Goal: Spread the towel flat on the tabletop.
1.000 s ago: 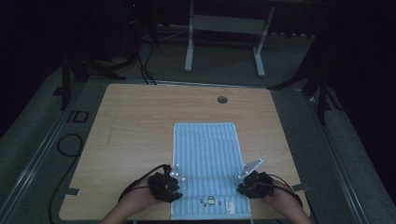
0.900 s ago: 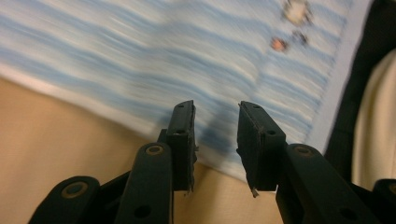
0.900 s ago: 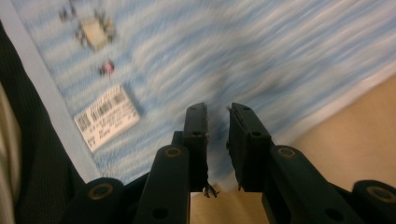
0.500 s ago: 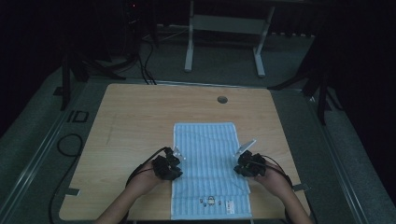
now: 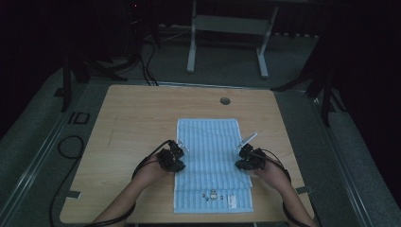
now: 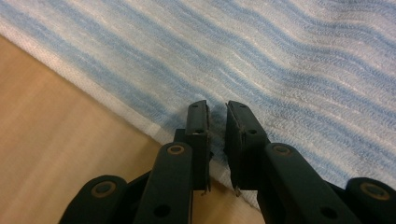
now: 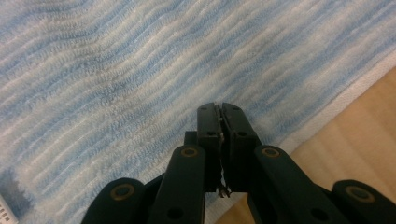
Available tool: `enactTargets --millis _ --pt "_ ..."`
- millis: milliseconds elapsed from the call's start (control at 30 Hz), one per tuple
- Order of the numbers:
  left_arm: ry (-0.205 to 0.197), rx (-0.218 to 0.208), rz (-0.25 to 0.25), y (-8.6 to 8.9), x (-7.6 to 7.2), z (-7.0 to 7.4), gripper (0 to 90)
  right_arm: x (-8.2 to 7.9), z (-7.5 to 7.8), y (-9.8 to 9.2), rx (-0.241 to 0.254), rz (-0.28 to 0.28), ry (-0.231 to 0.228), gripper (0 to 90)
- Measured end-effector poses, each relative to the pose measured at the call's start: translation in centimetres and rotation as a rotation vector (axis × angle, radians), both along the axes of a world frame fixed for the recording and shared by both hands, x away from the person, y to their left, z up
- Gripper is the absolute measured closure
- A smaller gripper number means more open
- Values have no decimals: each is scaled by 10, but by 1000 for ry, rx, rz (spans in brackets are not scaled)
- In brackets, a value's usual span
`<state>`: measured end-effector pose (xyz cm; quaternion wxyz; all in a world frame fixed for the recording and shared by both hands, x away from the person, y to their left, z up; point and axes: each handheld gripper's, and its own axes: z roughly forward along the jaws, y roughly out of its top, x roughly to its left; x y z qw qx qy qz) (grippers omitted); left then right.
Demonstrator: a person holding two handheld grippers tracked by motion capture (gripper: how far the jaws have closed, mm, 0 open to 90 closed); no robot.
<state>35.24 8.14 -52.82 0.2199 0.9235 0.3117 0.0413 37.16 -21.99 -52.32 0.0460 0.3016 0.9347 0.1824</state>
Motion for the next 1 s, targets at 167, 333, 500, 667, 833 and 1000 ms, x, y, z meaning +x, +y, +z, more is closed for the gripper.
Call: enactTargets --millis 167,333,500,667,833,1000 --pt "4 10 6 -3 15 1 788 15 0 -1 -7 -12 5 863" --pt "-1 32 10 -8 25 2 788 29 1 -1 -9 -33 7 863" --pt "0 40 15 -10 39 2 787 43 1 -1 -17 -51 13 863" --pt "1 43 24 -14 50 2 787 56 2 2 -30 -61 18 863" --pt "-3 47 45 -18 61 2 786 67 2 2 -25 -89 29 862" --pt "-3 22 42 -18 55 11 758 63 3 3 -33 -99 29 768"
